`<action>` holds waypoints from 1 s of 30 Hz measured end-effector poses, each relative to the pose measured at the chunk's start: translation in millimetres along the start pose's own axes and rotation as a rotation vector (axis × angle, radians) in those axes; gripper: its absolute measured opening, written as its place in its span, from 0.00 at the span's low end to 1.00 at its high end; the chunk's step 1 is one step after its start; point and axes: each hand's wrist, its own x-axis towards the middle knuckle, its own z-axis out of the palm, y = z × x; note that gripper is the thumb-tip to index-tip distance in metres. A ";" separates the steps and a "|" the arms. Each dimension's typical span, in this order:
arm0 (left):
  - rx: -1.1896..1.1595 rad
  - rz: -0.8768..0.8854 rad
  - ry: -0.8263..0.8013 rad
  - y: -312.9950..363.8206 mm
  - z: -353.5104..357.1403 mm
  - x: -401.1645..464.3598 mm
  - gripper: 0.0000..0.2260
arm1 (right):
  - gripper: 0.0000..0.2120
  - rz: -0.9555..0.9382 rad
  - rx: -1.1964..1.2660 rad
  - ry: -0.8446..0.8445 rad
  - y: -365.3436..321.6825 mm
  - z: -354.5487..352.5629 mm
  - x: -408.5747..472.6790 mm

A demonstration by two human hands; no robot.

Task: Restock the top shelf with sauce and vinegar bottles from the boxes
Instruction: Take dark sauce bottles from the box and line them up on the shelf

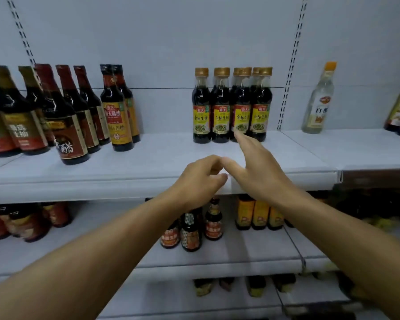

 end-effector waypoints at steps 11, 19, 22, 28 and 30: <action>-0.158 -0.067 -0.082 -51.8 4.9 -86.3 0.18 | 0.23 -0.067 0.144 -0.086 -30.3 76.0 -79.8; -0.161 -0.238 -0.118 -128.9 59.5 -131.7 0.19 | 0.24 0.025 0.105 -0.348 9.3 162.8 -122.5; -0.187 -0.327 -0.141 -154.0 93.5 -143.6 0.19 | 0.23 0.080 0.093 -0.443 30.7 187.2 -140.0; -0.279 -0.430 -0.192 -187.1 148.0 -166.6 0.14 | 0.18 0.128 0.113 -0.544 68.7 222.1 -169.6; -0.268 -0.488 -0.202 -198.2 164.4 -174.0 0.14 | 0.18 0.140 0.127 -0.576 81.7 232.7 -180.5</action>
